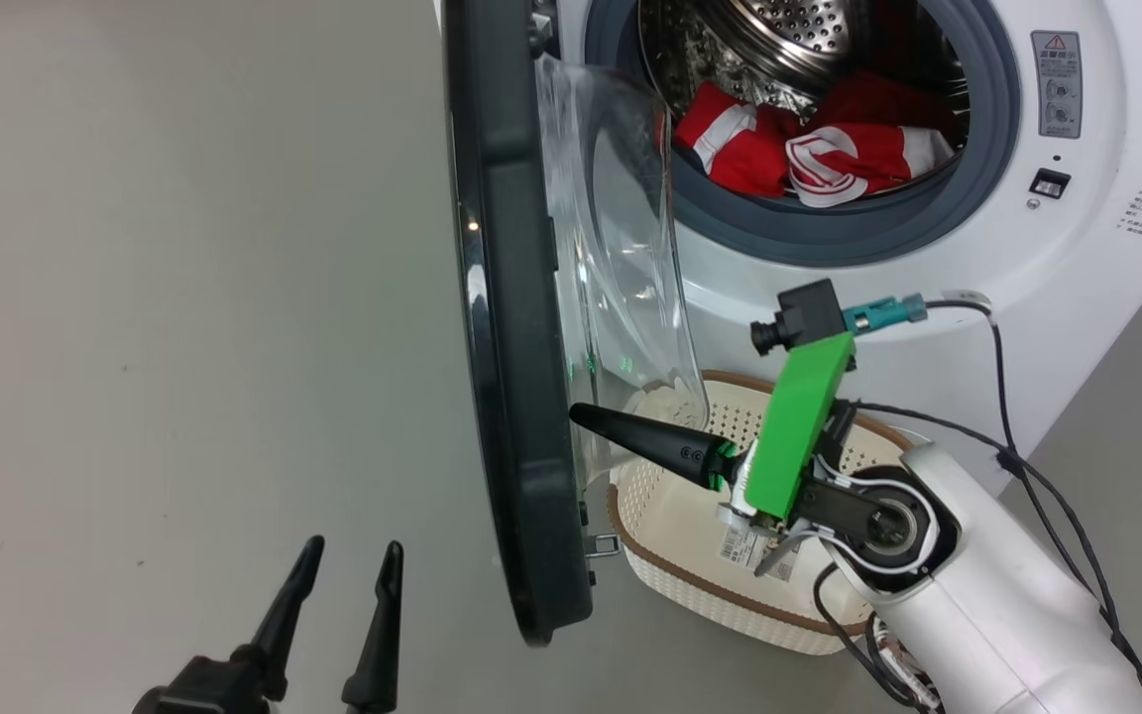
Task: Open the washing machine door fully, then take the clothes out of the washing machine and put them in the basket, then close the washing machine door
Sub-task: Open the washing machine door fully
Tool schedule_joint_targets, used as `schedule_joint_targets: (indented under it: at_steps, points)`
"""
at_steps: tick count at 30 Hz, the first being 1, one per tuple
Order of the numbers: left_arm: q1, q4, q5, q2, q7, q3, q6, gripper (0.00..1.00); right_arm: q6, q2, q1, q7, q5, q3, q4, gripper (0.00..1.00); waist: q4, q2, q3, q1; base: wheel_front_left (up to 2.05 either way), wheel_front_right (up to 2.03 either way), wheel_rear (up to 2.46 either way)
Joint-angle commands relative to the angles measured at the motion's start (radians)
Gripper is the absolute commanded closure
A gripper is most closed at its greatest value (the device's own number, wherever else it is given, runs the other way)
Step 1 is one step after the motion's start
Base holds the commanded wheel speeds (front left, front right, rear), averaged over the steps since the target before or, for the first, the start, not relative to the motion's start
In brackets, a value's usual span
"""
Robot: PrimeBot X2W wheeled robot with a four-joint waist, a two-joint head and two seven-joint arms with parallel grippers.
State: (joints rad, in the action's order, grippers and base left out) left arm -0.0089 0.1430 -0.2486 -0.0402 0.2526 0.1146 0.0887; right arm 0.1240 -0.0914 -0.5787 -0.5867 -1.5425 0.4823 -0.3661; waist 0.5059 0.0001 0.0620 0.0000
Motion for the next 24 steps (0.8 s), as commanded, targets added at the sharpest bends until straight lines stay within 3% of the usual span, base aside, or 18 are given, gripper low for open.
schedule_joint_targets:
  at_steps: [1, 10, 24]
  points:
    - [-0.030, -0.013, 0.007, -0.010, 0.009, -0.035, 0.001, 0.00, 0.007, 0.006, 0.012, 0.022, 0.013, 0.010, 0.033, 0.00, -0.004, -0.0001, -0.006, 0.0000, 0.00, 0.00, 0.00]
    - [-0.031, 0.006, 0.023, -0.010, 0.009, -0.049, 0.013, 0.00, 0.007, -0.035, 0.084, 0.119, 0.037, 0.010, 0.033, 0.00, -0.036, -0.0001, -0.015, 0.0000, 0.00, 0.00, 0.00]
    - [-0.010, 0.014, 0.047, -0.010, 0.009, -0.092, 0.025, 0.00, 0.007, -0.148, 0.244, 0.365, 0.121, 0.078, 0.018, 0.00, -0.094, -0.0001, -0.041, 0.0000, 0.00, 0.00, 0.00]
